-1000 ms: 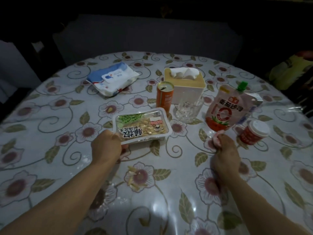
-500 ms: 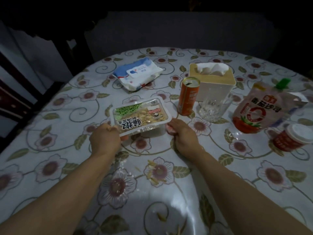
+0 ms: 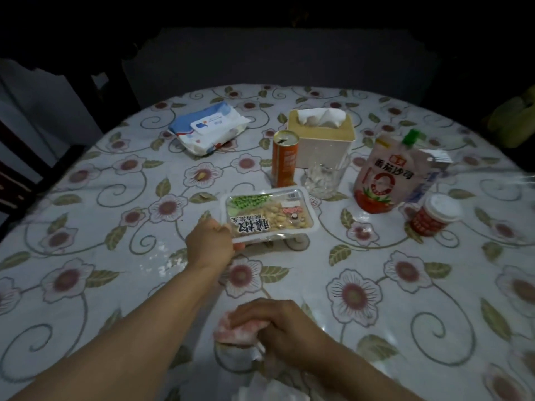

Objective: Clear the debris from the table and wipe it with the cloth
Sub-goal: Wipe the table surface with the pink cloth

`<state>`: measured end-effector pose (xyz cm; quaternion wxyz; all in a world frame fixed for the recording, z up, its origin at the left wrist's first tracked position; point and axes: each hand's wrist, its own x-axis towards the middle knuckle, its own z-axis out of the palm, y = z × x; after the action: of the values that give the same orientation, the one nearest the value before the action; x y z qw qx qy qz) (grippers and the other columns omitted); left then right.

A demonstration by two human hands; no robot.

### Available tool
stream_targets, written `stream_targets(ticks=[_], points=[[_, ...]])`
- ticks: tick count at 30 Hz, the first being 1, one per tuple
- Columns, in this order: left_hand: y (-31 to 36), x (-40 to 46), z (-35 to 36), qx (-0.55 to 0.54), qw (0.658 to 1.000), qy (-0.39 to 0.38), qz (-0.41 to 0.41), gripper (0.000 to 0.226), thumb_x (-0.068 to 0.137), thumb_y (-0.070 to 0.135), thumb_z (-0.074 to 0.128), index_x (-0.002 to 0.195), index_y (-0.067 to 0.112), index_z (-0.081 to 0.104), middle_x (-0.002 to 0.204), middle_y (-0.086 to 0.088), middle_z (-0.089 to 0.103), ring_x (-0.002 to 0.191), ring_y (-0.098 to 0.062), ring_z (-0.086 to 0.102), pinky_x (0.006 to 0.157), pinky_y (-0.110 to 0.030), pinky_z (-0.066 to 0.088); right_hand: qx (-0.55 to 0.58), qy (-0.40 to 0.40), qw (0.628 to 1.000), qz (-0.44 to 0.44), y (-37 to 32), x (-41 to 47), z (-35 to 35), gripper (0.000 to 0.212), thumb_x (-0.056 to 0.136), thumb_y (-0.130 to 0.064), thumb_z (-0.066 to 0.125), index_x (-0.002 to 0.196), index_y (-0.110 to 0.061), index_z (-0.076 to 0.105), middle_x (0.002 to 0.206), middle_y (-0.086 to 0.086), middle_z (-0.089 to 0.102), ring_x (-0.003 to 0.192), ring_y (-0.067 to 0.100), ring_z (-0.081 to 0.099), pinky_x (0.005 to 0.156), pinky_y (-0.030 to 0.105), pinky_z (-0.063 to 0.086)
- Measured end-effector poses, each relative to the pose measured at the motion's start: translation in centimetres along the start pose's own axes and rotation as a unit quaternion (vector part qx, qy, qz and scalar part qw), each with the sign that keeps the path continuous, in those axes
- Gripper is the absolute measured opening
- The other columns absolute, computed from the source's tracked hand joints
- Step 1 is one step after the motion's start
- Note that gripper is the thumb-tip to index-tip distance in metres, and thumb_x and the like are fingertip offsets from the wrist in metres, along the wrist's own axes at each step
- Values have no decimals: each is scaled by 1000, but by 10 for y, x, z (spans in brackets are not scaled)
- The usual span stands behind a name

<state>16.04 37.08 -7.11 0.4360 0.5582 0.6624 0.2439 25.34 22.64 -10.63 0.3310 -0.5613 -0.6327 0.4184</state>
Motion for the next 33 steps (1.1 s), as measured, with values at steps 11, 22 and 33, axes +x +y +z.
stream_targets(ticks=[11, 22, 33], points=[[25, -31, 76, 51, 996, -70, 13, 35, 91, 18, 49, 57, 18, 45, 87, -12, 66, 77, -30, 69, 64, -32, 59, -62, 145, 984, 80, 14, -50, -62, 40, 81, -8, 44, 112, -18, 67, 113, -6, 67, 105, 2, 59, 92, 11, 43], [15, -20, 35, 167, 983, -47, 52, 19, 87, 10, 46, 86, 12, 65, 95, -6, 70, 93, -26, 65, 83, -39, 54, 78, 200, 973, 89, -27, -17, -54, 43, 86, 7, 48, 91, -35, 60, 84, -16, 66, 79, -14, 58, 63, 0, 39], [-34, 50, -67, 251, 967, 5, 48, 43, 90, 21, 51, 133, 18, 44, 136, -8, 55, 120, -30, 53, 97, -39, 46, 63, 316, 942, 92, -34, 119, -24, 26, 89, 0, 47, 101, -17, 62, 87, -5, 66, 72, 1, 58, 58, 6, 41]])
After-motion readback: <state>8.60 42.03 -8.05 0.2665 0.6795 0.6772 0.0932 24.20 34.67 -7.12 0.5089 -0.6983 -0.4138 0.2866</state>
